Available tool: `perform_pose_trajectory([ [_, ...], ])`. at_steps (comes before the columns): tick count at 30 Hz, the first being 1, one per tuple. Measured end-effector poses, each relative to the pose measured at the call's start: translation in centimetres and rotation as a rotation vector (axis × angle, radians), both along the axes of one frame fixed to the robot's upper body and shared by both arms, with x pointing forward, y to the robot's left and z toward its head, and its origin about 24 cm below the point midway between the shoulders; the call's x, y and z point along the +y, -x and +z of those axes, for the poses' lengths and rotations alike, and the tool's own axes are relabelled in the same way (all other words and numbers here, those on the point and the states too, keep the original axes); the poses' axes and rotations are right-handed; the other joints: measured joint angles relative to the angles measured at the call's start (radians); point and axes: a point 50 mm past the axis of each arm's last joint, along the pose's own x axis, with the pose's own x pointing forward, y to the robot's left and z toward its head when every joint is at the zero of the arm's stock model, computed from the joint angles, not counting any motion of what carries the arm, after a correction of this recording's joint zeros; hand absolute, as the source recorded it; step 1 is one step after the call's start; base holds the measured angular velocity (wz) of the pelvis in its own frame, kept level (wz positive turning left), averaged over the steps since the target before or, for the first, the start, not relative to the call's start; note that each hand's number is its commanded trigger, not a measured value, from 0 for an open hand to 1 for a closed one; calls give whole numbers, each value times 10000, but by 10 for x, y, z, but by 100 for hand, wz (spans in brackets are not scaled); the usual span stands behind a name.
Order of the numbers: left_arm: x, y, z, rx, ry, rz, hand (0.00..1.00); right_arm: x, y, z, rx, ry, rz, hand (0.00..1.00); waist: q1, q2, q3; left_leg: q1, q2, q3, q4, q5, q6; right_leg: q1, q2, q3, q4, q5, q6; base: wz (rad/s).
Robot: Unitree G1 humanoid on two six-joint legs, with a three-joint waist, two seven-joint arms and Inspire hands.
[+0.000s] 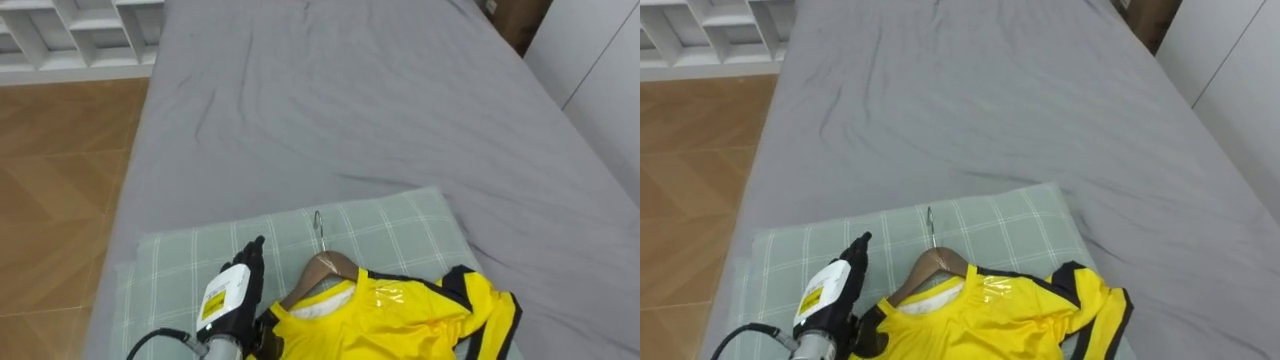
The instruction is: Hang clothes
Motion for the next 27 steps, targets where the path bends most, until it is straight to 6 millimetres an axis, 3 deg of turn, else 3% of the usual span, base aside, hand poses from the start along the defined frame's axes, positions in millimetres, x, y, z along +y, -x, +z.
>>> perform_pose_trajectory([
  [7,-8,15,-13,769,35,-487,0,1,2,0,4,-164,-223,0,58,-12,4,326,0,15,-286,16,-25,156,-18,-59,-4,0,0,-1],
  [21,-11,20,-17,1026,-18,-764,0,2,2,0,6,-401,-156,0,66,-160,-49,505,6,-18,-477,21,-32,158,-3,-69,22,0,0,0],
  [23,-12,21,-17,1031,-19,-772,0,2,2,0,8,-401,-158,0,72,-168,-54,546,8,-173,-498,21,-32,139,-3,-83,95,0,0,0],
  [27,-14,23,-19,1090,-60,-917,0,2,6,-1,79,-383,-197,0,145,-160,-61,921,104,-932,-718,49,-73,2,56,-360,810,-2,1,-12],
])
